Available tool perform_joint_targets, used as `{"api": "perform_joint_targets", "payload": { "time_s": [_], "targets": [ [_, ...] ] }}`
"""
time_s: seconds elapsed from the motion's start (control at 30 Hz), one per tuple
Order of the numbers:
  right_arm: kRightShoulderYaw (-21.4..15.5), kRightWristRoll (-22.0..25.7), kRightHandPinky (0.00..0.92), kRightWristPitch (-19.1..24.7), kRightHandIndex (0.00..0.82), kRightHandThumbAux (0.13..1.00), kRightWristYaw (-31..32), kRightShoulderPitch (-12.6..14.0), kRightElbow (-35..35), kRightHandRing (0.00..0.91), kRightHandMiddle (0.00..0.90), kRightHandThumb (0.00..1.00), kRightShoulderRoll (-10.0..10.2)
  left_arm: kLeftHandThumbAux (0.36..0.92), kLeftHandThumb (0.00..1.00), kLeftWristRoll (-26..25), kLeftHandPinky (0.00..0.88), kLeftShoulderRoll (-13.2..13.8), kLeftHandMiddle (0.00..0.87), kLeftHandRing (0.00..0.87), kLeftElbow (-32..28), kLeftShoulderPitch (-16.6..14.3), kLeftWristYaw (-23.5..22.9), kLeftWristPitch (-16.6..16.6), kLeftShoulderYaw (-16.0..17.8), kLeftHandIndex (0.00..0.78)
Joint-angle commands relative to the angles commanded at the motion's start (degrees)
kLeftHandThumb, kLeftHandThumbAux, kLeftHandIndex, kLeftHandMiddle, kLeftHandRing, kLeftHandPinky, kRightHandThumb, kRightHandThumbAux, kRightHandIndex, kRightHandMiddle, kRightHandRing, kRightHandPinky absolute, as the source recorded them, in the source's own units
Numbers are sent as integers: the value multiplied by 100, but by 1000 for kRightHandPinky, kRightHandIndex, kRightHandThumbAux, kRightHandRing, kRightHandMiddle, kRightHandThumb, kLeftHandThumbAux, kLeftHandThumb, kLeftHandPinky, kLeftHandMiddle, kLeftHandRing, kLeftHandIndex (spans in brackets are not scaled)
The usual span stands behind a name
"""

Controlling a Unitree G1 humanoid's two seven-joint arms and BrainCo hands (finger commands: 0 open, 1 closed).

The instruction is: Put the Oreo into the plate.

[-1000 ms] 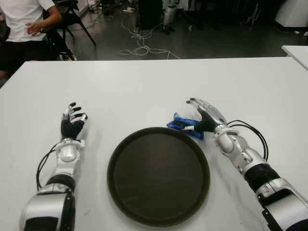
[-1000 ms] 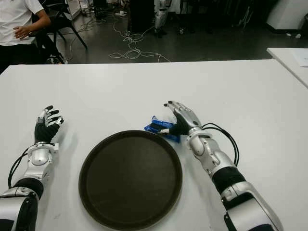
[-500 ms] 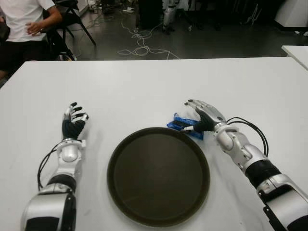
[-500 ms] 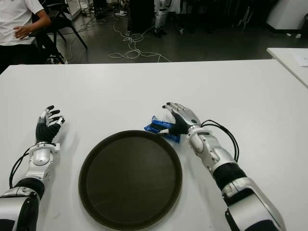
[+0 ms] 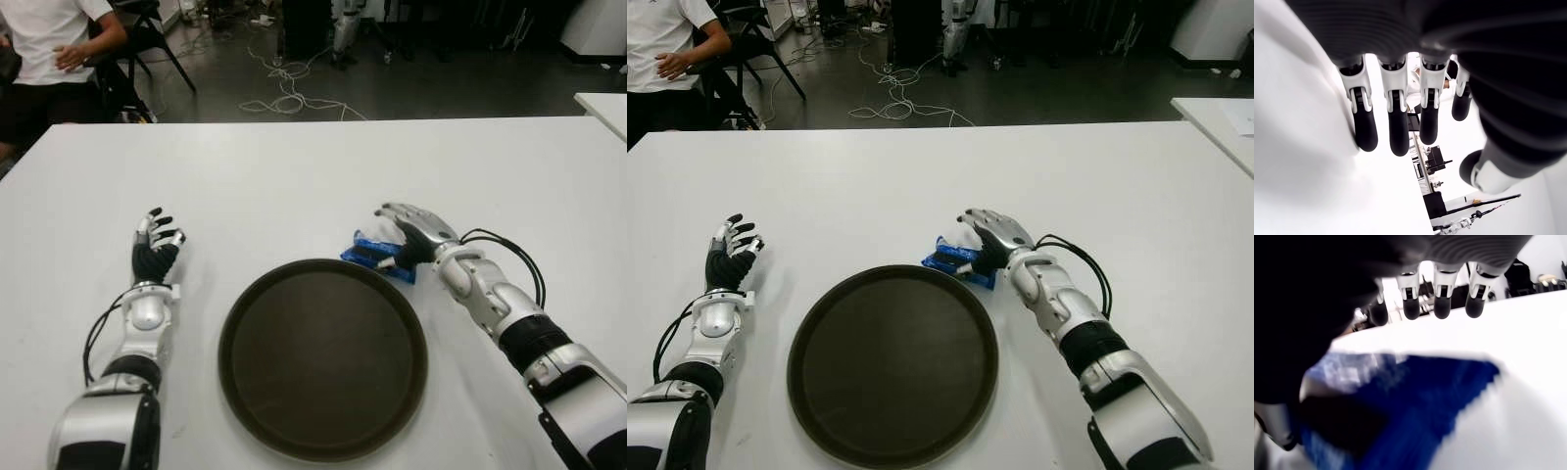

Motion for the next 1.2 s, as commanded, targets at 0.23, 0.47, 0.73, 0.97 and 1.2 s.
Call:
{"api": "perform_joint_targets", "payload": {
  "time_s": [0.23, 0.47, 0.73, 0.97, 1.2],
  "targets": [
    [51, -24, 0, -10, 0, 641, 23, -45, 66, 0, 0, 0, -3, 631, 287, 22, 308, 5, 225, 260, -8, 4, 11, -6, -19, 144],
    [48, -52, 0, 22, 0, 639, 3, -46, 58, 0, 0, 0, 14, 628, 283, 41, 314, 10, 235, 268, -26, 12, 18, -50, -35, 152],
    [32, -70, 0, 121, 0, 650, -21, -30, 19, 0, 0, 0, 33, 643, 304, 39, 310, 12, 244, 275, -37, 25, 19, -73, -44, 158],
    [44, -68, 0, 193, 0, 646, 55, -41, 31, 0, 0, 0, 30, 655, 310, 45, 311, 17, 239, 271, -49, 28, 26, -62, -50, 154],
    [21, -46, 0, 175, 0, 644, 41, -15, 4, 0, 0, 0, 15, 656, 296, 47, 299, 4, 240, 270, -72, 35, 47, -72, -53, 157]
  ]
}}
